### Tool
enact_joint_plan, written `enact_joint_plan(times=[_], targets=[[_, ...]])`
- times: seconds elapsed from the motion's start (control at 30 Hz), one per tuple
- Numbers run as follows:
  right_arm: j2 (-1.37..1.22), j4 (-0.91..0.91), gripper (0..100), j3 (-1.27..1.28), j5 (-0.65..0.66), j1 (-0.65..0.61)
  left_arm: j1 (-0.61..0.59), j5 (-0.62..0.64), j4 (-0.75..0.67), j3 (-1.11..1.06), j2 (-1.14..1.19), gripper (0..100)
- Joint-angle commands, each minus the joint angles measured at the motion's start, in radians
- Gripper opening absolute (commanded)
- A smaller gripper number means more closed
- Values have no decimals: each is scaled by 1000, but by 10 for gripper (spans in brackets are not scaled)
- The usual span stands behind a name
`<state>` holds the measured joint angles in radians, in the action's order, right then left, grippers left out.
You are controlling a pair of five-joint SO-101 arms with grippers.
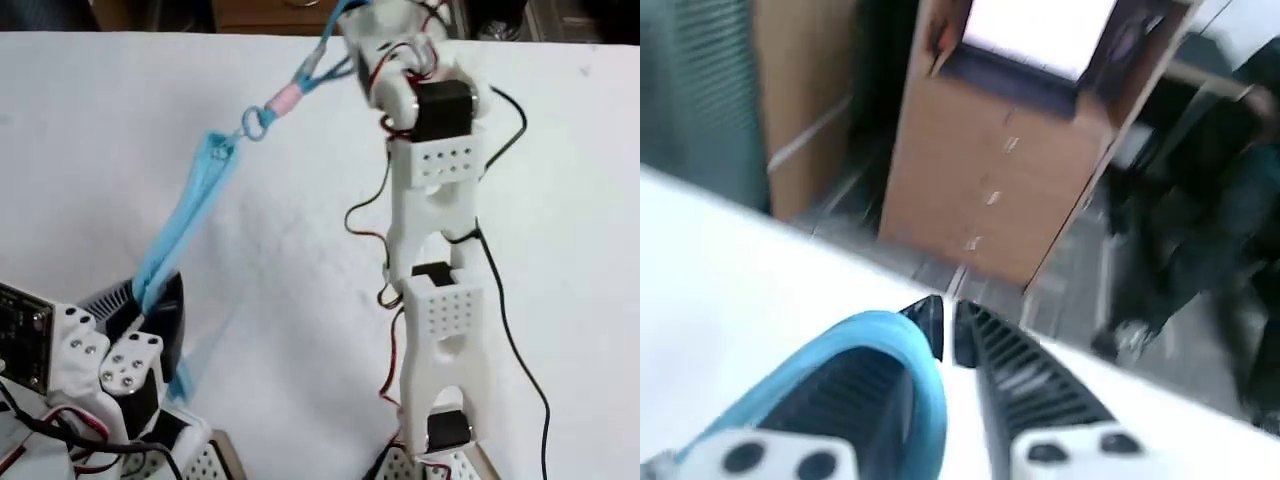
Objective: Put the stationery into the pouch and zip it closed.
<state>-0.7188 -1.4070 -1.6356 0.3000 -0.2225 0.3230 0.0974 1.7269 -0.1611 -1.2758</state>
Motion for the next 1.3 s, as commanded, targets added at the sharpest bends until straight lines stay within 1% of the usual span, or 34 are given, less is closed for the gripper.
enact_joint_plan(times=[0.0,0.1,0.17,0.2,0.3,0.5,0.57,0.63,0.73,0.83,0.87,0.93,0.97,1.03,1.07,1.13,1.2,1.27], targets=[[58,-133,229,-31,-2,-53,-4,-23,-5,37,-4,24],[97,-268,423,-31,3,-117,-4,-21,-3,37,-4,24],[133,-360,512,-31,-2,-166,-4,-21,-6,37,-4,24],[156,-367,530,-31,-3,-185,-4,-23,-6,37,-4,24],[245,-366,533,-26,-3,-225,-4,-23,-14,37,-4,24],[420,-366,526,-21,-3,-297,-5,-46,-101,35,-2,24],[475,-366,487,11,-3,-294,-5,-44,-164,9,-2,24],[529,-366,418,49,-5,-269,-5,-43,-250,-57,-2,24],[596,-366,253,118,-6,-226,-5,-43,-420,-184,-2,24],[651,-366,36,176,-6,-151,-19,-43,-597,-288,-2,24],[667,-366,2,193,-6,-125,-44,-41,-651,-316,-2,24],[704,-366,70,239,-6,-70,-96,-41,-760,-367,5,24],[722,-366,76,264,-14,-42,-124,-40,-804,-379,25,24],[765,-366,41,322,-64,-7,-171,-26,-862,-370,88,24],[785,-366,15,358,-91,4,-196,-2,-878,-350,128,24],[832,-366,26,453,-129,16,-248,52,-878,-293,217,24],[891,-366,16,569,-150,16,-286,97,-876,-244,288,24],[964,-366,17,713,-153,8,-317,107,-876,-222,326,24]])
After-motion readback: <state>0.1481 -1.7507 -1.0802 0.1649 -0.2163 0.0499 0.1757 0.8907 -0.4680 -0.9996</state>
